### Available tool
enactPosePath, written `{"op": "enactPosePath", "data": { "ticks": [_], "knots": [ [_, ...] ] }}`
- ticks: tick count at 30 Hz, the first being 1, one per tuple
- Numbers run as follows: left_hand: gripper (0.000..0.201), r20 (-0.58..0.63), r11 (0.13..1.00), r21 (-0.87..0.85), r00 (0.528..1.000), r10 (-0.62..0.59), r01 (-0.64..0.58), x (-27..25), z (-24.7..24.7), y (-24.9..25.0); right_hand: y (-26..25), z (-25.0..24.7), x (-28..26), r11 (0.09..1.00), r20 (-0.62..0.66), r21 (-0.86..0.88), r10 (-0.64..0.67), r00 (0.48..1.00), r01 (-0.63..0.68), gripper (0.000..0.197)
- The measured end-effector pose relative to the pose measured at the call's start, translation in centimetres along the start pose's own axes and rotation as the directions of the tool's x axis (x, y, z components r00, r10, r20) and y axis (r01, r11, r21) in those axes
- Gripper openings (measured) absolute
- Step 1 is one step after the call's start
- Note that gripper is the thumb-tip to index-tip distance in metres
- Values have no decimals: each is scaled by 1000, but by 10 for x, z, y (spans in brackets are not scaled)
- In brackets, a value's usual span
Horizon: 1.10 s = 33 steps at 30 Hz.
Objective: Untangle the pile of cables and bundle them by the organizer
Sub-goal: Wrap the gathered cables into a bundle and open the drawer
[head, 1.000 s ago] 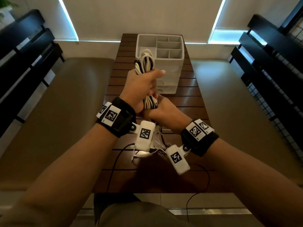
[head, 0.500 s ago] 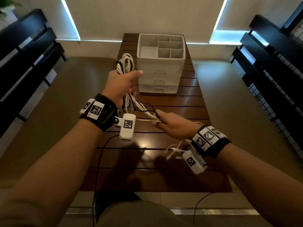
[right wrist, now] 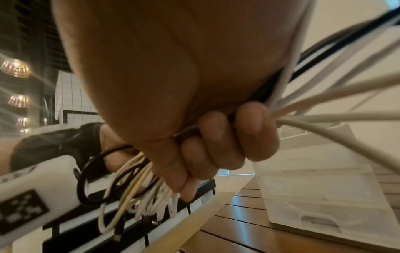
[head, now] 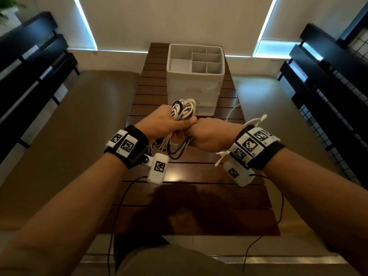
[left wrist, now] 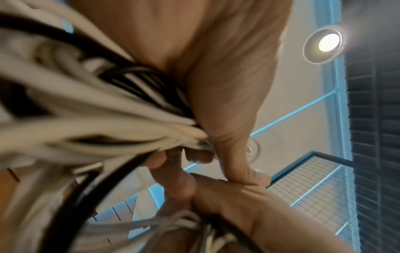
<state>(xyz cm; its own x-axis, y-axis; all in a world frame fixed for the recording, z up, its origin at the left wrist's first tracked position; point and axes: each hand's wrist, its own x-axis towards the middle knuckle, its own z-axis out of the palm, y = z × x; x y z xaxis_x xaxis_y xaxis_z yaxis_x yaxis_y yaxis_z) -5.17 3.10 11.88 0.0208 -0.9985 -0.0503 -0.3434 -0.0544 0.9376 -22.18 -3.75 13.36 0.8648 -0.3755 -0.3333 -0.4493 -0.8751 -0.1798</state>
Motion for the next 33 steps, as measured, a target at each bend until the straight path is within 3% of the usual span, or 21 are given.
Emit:
{"op": "enactPosePath", "data": {
  "ticks": [2,4,11,17,19,23,25,30,33],
  "knots": [
    [24,4,999,-46,1000,-7,7,-2,-1,-2,2,0,3,998,-18,63,-2,1000,3,32],
    [18,29,998,-59,1000,-5,7,-4,1,-2,6,-2,5,996,-54,86,17,998,-13,31],
    [21,71,999,-20,997,-26,27,-6,1,3,15,-4,10,999,-276,44,12,961,0,21],
    [19,99,999,21,994,-37,35,-10,-8,6,16,-3,8,989,-324,75,145,935,-127,56],
    [13,49,1000,-18,999,-7,7,-13,-11,6,17,-11,0,979,-270,190,127,954,-76,50],
    [19,-48,988,-157,999,-5,-2,-15,-20,-1,29,-20,-26,912,-191,410,89,978,-3,22],
    [8,-30,976,-217,999,-28,21,-17,-20,-2,30,-16,-30,895,-211,446,91,973,13,14],
    [6,4,960,-275,999,-52,51,-17,-9,1,20,-4,-21,807,-356,588,204,912,49,13],
    [7,-17,959,-283,999,-32,26,-16,-6,1,13,-1,-16,682,-396,726,310,864,87,13]
  ]
}}
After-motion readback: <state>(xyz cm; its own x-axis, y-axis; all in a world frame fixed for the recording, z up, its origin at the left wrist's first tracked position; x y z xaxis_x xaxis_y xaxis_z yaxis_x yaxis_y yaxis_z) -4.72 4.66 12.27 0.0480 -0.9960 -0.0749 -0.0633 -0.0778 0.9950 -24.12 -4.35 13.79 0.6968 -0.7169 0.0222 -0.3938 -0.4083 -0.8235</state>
